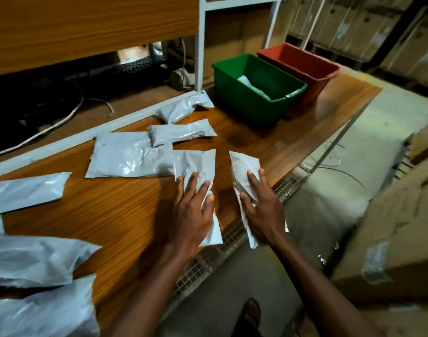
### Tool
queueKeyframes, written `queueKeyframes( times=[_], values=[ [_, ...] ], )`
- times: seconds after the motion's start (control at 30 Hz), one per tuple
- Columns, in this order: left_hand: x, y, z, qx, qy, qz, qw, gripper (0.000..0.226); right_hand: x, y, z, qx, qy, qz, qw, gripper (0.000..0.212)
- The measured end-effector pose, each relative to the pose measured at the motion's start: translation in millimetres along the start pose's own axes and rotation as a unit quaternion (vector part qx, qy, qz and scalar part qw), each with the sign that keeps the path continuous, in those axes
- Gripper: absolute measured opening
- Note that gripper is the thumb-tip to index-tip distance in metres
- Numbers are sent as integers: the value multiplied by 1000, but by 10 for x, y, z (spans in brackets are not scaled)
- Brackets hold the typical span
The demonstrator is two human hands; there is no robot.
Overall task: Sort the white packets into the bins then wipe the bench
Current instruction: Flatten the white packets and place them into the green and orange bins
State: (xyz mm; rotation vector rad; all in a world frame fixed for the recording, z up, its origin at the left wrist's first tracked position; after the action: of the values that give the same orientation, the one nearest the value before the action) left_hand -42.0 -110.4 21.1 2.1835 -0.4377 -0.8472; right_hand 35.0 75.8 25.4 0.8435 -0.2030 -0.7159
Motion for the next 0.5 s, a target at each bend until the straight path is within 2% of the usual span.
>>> queueKeyframes(
  times=[0.2, 0.33, 0.5],
  values=[
    [-740, -728, -814, 3, -48, 20, 999, 48, -556, 814, -669, -19, -30, -74, 997, 59],
    [-1124, -1322, -1429, -14, -80, 39, 996, 50, -884, 1329, -1353, -33, -76, -116, 990, 63],
    [-1561, -2020, -2153, 20, -106, 83, 991, 57, -1226, 1904, -2142, -42, -127, -152, 979, 65]
  ],
)
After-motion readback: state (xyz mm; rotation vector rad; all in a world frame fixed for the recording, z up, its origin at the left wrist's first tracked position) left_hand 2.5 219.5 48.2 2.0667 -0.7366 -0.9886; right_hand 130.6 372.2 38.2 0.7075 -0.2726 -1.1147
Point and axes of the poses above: each hand's wrist, its own x-axis away from the middle knuckle, its own y-axis out of the back of the hand, z = x × y, the point moved 6 cm from there along -x, towards the middle knuckle, and after that the axes turned 13 degrees about -y, right-handed, at the moved point
